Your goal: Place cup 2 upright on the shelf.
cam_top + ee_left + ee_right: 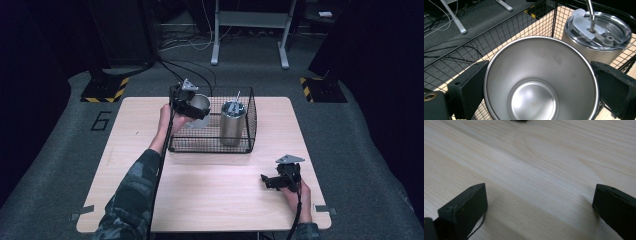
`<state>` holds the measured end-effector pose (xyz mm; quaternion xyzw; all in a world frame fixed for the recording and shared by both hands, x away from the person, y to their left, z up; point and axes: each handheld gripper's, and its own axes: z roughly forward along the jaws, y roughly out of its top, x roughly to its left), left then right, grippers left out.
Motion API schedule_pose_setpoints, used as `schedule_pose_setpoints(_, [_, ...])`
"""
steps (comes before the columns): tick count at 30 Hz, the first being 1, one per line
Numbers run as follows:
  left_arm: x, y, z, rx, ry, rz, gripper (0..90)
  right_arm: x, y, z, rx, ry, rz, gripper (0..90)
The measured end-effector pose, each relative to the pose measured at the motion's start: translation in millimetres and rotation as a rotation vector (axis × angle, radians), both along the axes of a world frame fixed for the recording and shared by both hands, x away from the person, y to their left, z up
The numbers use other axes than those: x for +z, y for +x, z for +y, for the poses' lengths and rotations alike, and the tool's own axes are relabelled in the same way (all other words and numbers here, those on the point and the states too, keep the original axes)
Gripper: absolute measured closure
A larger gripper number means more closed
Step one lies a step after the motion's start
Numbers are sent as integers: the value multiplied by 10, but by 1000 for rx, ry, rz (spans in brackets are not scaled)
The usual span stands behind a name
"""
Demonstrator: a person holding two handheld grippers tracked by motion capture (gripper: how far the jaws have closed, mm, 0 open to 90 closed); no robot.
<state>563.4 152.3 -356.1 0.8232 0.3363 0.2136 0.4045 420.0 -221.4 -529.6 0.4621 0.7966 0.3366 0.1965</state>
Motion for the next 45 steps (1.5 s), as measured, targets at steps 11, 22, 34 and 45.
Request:
schedule_pose_setpoints(11, [-141,93,-88,-4,30,40,60,0,0,0,0,0,0,0])
schedule_pose_setpoints(22, [-285,167,-104,9,52,82,60,0,0,0,0,0,0,0])
schedule_pose_setpoints(34, [-420,257,-105,14,88,116,60,-2,1,0,1,1,-3,0])
schedule_pose_setpoints(45, [-540,332,-102,27,103,155,60,-3,2,-1,2,4,-5,0])
